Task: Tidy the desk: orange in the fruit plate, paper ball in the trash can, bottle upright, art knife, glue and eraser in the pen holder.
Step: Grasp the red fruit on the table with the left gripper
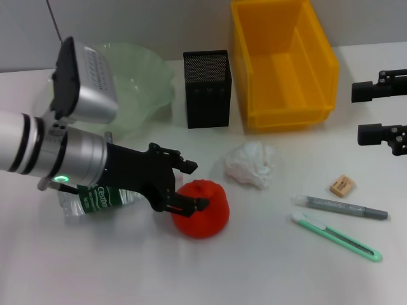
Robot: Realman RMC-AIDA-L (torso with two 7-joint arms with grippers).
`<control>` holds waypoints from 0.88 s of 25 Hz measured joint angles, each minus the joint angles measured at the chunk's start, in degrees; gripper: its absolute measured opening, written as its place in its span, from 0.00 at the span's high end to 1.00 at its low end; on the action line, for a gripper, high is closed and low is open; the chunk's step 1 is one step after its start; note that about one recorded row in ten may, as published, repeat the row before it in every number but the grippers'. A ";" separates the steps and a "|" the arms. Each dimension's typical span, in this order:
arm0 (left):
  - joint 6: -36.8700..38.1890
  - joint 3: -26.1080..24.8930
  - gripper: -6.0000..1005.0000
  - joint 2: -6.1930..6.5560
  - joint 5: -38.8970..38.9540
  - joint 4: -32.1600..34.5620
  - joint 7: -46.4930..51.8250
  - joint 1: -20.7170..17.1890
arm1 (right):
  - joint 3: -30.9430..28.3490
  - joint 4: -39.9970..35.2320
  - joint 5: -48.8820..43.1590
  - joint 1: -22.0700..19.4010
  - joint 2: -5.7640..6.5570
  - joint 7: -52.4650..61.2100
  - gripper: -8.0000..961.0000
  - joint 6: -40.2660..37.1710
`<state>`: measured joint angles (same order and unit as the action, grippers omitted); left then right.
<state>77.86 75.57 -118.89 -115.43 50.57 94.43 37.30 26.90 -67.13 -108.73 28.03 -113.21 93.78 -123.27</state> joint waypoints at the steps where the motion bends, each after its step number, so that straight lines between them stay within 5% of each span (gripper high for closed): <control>1: 0.00 0.00 0.27 0.00 0.00 0.00 0.00 0.00 | 0.00 0.00 0.00 0.01 -0.03 0.00 0.31 0.04; 18: -4.84 6.37 0.28 0.07 -0.83 -2.13 1.99 1.46 | 0.02 -0.37 -0.22 0.45 -0.37 0.13 0.31 0.16; 22: -5.42 6.44 0.41 0.07 -0.94 -2.14 2.15 1.46 | 0.08 -0.42 -0.29 0.53 -0.35 0.15 0.31 0.12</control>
<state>72.44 82.01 -118.82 -116.37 48.43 96.58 38.76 26.98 -67.55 -109.02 28.56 -113.56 93.93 -123.15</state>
